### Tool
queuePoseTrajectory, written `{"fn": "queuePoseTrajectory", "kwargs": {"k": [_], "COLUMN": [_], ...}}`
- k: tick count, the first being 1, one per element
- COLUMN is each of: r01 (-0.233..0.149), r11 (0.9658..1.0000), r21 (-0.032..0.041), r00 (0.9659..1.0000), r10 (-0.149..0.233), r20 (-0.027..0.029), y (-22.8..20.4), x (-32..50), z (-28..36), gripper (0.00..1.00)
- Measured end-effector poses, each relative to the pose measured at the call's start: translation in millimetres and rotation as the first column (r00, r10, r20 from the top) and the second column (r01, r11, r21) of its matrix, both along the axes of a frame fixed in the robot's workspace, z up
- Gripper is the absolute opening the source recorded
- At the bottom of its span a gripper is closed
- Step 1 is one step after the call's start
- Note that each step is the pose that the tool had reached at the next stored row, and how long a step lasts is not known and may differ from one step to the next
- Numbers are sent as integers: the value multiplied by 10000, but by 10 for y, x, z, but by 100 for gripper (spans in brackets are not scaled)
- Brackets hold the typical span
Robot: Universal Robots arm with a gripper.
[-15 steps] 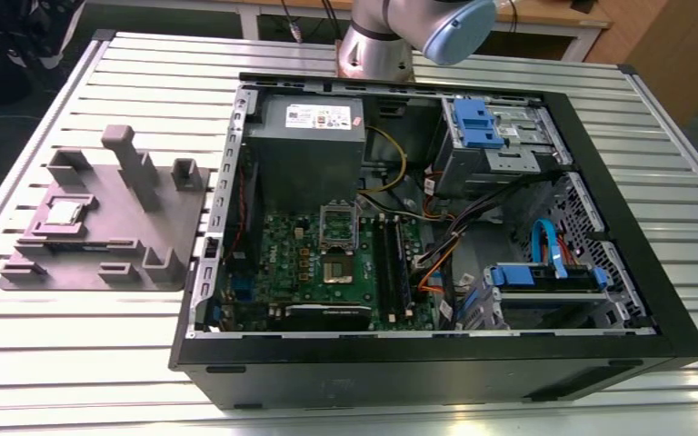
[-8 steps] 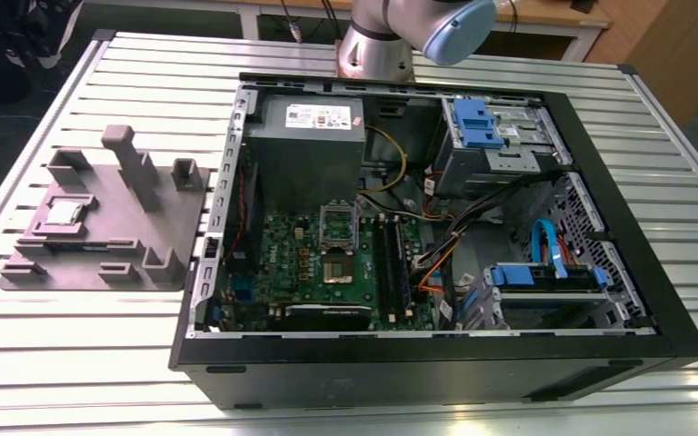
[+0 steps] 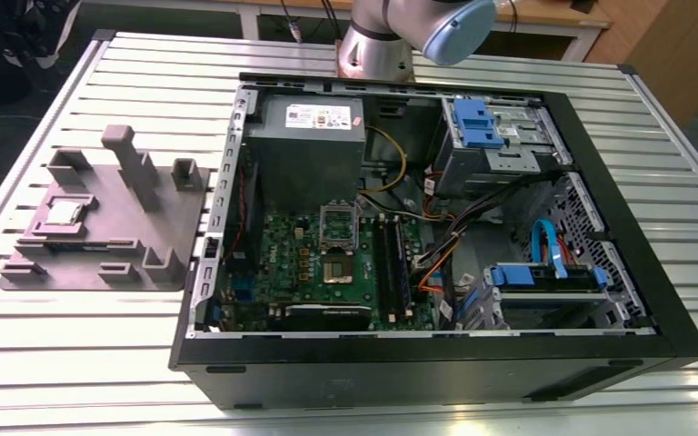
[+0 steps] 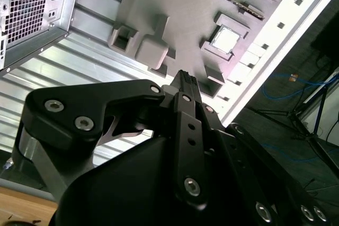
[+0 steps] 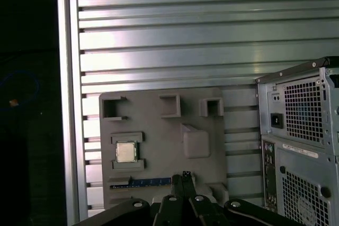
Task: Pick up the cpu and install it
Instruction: 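Reach for the cpu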
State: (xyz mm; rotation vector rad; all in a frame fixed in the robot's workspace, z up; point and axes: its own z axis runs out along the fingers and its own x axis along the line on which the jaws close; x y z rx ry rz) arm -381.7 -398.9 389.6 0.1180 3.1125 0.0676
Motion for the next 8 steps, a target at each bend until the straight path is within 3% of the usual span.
{"fn": "queuePoseTrajectory", "kwargs": {"k": [8], "r01": [0], "r11": [10000], "r21": [0], "r00": [10000], "r10": [0], "r20": [-1], "y": [0], "x": [-45], "z": [-2], "gripper": [10]}}
